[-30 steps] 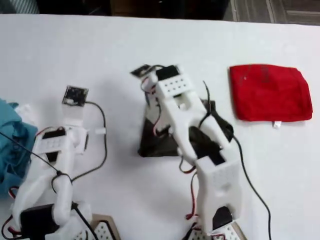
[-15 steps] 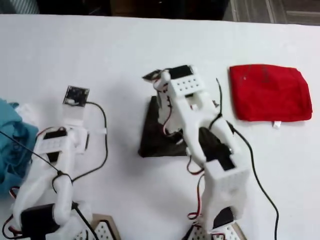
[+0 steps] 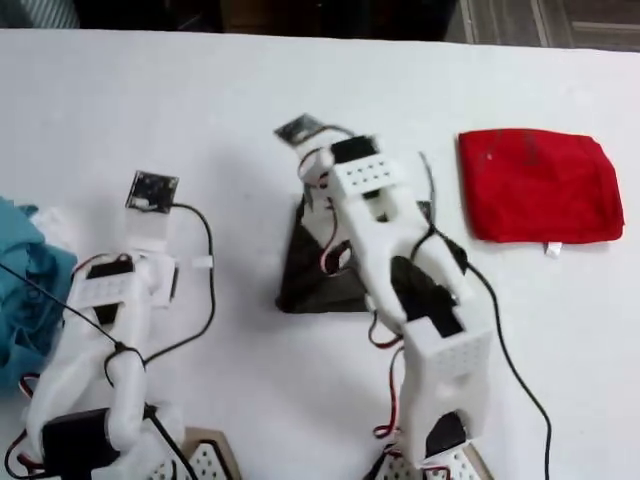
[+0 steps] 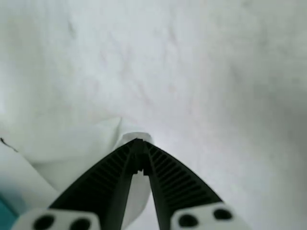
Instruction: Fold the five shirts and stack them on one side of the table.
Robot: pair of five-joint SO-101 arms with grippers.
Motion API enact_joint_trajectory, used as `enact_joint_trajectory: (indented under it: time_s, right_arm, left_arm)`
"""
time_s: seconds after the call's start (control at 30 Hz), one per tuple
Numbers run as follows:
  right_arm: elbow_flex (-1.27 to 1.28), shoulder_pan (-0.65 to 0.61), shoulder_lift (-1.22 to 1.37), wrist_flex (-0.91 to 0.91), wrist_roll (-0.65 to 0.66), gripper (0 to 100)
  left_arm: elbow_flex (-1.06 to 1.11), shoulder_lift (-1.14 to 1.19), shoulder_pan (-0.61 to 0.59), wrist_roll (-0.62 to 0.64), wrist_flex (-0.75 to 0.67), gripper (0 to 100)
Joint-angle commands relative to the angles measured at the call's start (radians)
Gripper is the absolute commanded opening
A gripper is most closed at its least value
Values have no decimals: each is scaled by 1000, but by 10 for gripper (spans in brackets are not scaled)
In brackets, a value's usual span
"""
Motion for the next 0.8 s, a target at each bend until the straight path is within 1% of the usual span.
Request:
enact_joint_trajectory:
  time_s: [0.0, 0.07, 0.17, 0.27, 0.5, 0.77]
  right_arm:
    - [-38, -33, 31, -10, -6, 143]
    - [-38, -41, 31, -10, -6, 162]
    - [-37, -41, 22, 4, -6, 136]
    - [-37, -35, 4, 71, 0, 89]
    - [-37, -13, -56, 196, 5, 84]
    - [-32, 58, -124, 297, 104, 81]
  left_arm:
    - [-2, -37, 12, 9, -14, 26]
    - [-2, -37, 12, 9, -14, 26]
    - [-2, -37, 12, 9, -14, 26]
    - [-2, -37, 12, 9, -14, 26]
    - [-2, -37, 17, 9, -14, 26]
    - [-2, -37, 17, 9, -14, 26]
